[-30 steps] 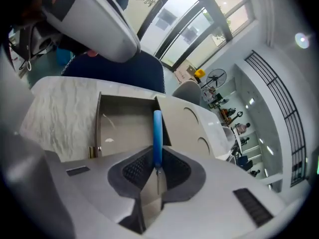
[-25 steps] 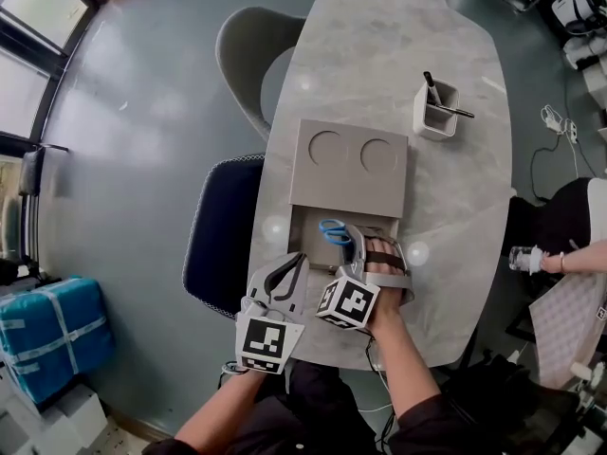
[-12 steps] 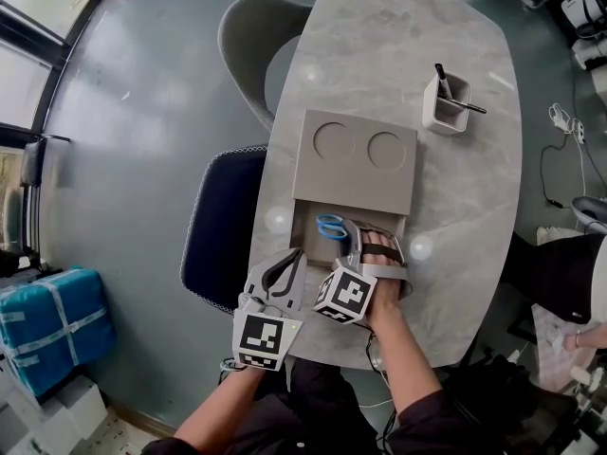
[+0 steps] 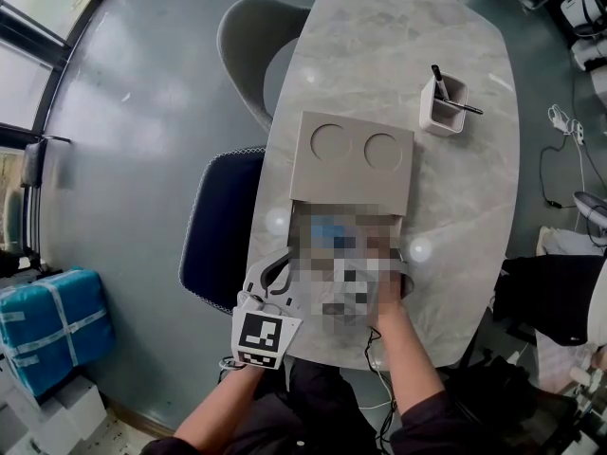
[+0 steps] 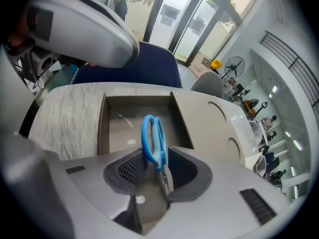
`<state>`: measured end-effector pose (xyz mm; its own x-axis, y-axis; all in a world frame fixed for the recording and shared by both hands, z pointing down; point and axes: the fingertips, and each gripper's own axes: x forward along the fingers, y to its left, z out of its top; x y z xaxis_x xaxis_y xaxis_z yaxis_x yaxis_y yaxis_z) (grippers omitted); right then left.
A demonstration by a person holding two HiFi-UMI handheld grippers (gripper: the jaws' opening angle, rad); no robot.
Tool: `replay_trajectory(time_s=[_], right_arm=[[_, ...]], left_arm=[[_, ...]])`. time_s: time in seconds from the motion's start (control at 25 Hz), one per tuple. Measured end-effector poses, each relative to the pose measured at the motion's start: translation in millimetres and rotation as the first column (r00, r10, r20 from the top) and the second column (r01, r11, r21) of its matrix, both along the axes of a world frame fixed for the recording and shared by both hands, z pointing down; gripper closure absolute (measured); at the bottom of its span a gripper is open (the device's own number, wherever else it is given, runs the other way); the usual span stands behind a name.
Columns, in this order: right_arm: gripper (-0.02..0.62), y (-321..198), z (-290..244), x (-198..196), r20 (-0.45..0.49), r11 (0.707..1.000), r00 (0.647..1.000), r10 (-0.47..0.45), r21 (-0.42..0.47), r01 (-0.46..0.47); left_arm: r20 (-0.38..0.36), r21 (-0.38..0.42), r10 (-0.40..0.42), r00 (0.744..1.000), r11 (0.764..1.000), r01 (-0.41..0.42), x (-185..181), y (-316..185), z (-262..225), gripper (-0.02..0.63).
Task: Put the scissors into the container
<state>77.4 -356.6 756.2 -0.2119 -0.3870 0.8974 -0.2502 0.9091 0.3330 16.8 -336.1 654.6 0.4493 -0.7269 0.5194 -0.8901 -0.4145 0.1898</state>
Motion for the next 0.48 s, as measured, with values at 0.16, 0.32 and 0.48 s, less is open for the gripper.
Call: replay_trajectory(time_s=[0.16, 0.32, 0.48], right_arm=[[0.477, 4.3, -12.1, -0.3, 0.044, 0.998, 0.999, 0.016, -0.057, -0.013], [0.48, 15.4, -21.1, -1.2, 0.064, 0.997, 0.998, 0.011, -0.077, -0.006], [0.516, 24.5, -18.7, -1.6, 0.074, 0.998, 0.997, 0.017, -0.065, -0.012]], left_arm=[[0.0, 0.006, 0.003, 1.0, 1.0, -0.003, 1.8, -0.7, -4.1, 0.586], [-0.004, 0.013, 0.003, 1.0, 1.0, -0.003, 3.1, -1.0, -10.1, 0.586], [-0.006, 0.019, 0.008, 1.0, 1.0, -0.007, 4.3, 0.0, -12.8, 0.586]])
